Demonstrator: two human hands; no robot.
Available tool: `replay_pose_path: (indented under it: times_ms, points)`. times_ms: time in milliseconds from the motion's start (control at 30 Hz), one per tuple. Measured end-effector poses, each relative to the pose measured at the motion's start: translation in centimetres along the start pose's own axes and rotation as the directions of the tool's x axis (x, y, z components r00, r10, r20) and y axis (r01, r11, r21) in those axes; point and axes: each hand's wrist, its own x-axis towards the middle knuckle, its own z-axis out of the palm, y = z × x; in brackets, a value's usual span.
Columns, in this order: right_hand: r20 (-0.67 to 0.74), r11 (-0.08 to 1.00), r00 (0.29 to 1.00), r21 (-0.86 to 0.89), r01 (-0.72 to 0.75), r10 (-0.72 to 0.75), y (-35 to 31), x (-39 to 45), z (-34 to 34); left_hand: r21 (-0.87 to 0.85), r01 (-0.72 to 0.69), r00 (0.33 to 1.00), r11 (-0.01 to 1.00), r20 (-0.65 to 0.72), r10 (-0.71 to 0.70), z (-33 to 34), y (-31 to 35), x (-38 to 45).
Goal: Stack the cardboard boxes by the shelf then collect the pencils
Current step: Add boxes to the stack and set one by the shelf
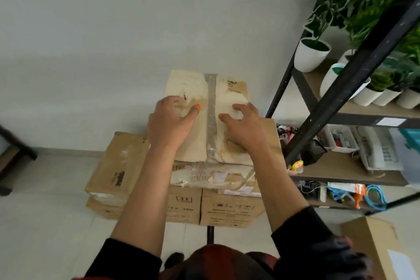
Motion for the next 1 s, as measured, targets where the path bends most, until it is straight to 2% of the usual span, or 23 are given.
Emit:
replay_pose_path:
  times_ms: [267,433,567,733,833,1000]
  points:
    - [0.019,0.997,0.999,-0.063,-0.033,0.034,-2.4,2.0,7.2,0.003,0.098,0.988,0.995,0.121,-0.098,-1.1,-6.4,7.0]
    - [-0.001,0.991,0.996,-0.102,-0.087,0.088,-1.0,2.6,10.5,0.015,0.205,0.932,0.979,0.303,-0.2,0.6,-10.2,9.2]
    - [0.027,0.988,0.992,-0.096,-0.124,0.127,0.4,2.9,12.4,0.045,0.244,0.897,0.969,0.37,-0.243,2.3,-12.8,9.3]
    - [0.117,0.975,0.978,-0.162,-0.155,0.175,2.4,3.8,13.5,-0.026,0.364,0.839,0.931,0.443,-0.316,4.6,-15.2,10.0]
    - [0.172,0.971,0.969,-0.19,-0.144,0.178,3.5,4.4,13.5,-0.057,0.356,0.833,0.933,0.471,-0.289,5.4,-15.9,9.9]
    - [0.151,0.976,0.978,-0.183,-0.119,0.147,5.3,4.9,14.1,-0.137,0.31,0.823,0.941,0.535,-0.193,7.2,-17.2,9.4]
